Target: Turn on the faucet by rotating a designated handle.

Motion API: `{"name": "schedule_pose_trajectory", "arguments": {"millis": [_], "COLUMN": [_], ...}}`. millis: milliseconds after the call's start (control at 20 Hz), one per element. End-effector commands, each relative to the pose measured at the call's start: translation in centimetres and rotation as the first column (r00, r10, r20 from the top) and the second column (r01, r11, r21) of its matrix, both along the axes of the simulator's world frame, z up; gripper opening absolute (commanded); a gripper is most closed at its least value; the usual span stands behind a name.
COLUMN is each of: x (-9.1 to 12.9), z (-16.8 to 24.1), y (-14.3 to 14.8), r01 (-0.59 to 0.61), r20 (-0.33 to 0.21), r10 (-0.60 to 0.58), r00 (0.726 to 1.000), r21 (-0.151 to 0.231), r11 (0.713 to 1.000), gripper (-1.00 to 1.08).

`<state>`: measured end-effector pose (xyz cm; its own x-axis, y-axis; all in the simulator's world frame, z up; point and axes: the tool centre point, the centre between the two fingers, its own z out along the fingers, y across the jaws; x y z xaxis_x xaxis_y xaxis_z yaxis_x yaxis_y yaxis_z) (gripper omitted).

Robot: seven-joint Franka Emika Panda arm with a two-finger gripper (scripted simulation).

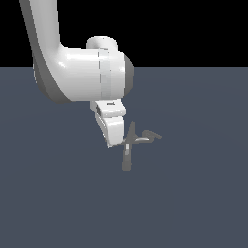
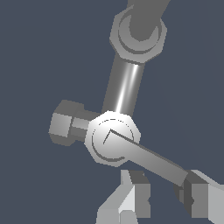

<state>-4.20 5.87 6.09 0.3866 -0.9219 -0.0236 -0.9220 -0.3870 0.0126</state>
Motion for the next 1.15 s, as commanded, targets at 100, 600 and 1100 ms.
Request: {"name": "schedule_pose_trajectory", "arguments": {"millis": [100,600,1100], "x": [2.5,3.1,6.4], "z": [0.0,0.0,0.0], "y": [-5.2,-1.3,-4.7], "r01": [0.081,0.026,0.098], "r20": [0.018,0.002,0.021], "r10": [-0.081,-0.026,-0.098], "r00": [0.997,1.000,0.995], "r21": [-0.014,-0.003,-0.017], "r11": [0.997,1.000,0.995], "gripper": [-1.00,-1.00,-1.00]}}
